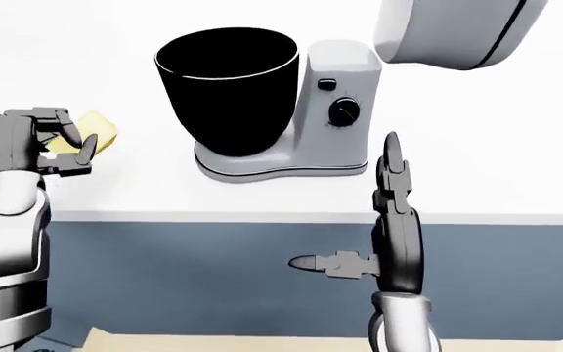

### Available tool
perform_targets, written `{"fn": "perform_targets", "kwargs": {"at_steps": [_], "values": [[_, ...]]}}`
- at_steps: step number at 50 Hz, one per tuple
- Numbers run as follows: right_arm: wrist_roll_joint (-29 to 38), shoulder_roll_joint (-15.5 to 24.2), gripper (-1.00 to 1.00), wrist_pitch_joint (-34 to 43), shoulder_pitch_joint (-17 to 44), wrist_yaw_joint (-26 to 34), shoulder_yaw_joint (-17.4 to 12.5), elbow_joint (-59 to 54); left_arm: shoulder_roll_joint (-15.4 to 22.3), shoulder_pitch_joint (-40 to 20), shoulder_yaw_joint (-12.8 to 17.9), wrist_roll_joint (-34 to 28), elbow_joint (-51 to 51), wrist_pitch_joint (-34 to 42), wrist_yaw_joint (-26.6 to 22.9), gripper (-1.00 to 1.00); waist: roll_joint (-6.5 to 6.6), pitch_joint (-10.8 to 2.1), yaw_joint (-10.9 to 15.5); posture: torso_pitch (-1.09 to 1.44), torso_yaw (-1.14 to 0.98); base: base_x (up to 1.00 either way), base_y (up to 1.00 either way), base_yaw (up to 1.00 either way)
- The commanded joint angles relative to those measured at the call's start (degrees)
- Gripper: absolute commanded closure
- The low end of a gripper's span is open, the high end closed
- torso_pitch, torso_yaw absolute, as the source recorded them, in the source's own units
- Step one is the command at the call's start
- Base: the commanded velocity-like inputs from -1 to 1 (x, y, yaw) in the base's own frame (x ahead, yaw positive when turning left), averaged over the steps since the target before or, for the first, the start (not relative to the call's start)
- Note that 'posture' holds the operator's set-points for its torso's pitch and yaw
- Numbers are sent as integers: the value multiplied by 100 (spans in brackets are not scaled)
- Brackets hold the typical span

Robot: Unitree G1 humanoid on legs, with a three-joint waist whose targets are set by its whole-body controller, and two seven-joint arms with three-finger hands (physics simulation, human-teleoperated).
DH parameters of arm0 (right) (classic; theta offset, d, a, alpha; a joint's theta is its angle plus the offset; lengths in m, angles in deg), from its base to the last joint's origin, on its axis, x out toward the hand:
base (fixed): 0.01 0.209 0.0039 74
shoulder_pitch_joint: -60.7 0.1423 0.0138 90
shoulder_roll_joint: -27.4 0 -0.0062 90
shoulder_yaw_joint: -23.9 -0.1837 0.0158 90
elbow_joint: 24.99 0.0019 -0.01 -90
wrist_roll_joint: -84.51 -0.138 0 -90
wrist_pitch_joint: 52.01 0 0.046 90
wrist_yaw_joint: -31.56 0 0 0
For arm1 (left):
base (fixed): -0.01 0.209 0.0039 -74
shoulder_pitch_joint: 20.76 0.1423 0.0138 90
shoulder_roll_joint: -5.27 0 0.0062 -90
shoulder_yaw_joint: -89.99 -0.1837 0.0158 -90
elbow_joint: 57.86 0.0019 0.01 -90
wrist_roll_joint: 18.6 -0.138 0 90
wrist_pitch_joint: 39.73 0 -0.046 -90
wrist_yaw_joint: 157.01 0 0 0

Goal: Place the cheese in the stand mixer bowl.

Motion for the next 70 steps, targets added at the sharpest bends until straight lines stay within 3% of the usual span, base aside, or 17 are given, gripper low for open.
{"fn": "perform_targets", "kwargs": {"at_steps": [1, 15, 29, 49, 70], "values": [[17, 6, -100, -166, 41, -25, 4, 277, 123, -205, 89, -10, -300, -56, 24, 100, 31, -122, -2, 0, 0, 0, 0, 0], [-2, -29, -100, -206, -128, -29, -30, 469, 321, -701, 78, -27, -1233, 826, -293, 100, 37, -38, -40, 0, 0, 0, 0, 0], [-28, -68, -100, -271, -303, 4, -96, 650, 501, -1783, -219, -333, -1811, 1728, -810, 100, 10, 38, -41, 0, 0, 0, 0, 0], [-44, -118, -100, -446, -512, -1, -127, 734, 50, -3473, -805, -1131, -1030, 1661, -1303, 100, -116, 60, 36, 0, 0, 0, 0, 0], [-72, -154, -100, -500, -631, 49, -195, 855, -681, -4638, -1199, -1698, -292, 1423, -1494, 100, -186, 68, 32, 0, 0, 0, 0, 0]]}}
